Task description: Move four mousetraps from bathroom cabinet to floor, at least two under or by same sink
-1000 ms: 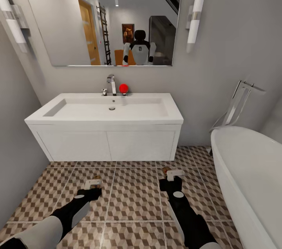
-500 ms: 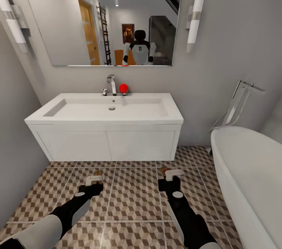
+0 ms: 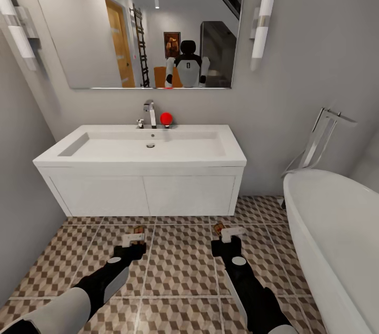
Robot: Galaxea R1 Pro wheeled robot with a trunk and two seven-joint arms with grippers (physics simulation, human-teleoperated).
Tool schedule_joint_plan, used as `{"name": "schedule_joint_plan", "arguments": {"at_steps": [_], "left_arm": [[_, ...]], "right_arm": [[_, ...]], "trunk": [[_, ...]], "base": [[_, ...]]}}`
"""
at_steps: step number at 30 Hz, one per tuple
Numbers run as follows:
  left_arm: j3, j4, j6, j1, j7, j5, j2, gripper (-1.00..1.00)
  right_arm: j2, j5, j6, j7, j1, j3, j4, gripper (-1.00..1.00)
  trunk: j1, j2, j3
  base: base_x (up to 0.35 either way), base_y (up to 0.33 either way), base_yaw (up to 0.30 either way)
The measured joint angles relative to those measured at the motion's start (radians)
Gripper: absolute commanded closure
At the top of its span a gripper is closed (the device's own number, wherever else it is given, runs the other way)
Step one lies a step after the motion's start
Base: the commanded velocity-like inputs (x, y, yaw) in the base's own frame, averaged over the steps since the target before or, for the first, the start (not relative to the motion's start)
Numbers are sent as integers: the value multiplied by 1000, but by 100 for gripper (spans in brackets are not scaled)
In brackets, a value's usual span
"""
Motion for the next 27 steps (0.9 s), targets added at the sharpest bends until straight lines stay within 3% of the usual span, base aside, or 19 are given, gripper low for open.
{"name": "schedule_joint_plan", "arguments": {"at_steps": [4, 18, 27], "left_arm": [[0, -2, 0, 0, 1, 0, -2, 100], [-2, -31, 1, 0, 0, 0, -4, 100], [-72, -42, 1, 0, 3, 0, -3, 100]], "right_arm": [[0, 0, 0, 0, 0, 1, -6, 100], [0, 1, -2, 0, 0, -1, -10, 100], [0, 1, -2, -1, 0, -2, -11, 100]], "trunk": [[4, -7, -3], [57, -105, -64], [92, -168, -105]], "base": [[0, 0, 0], [0, 0, 0], [0, 0, 0]]}}
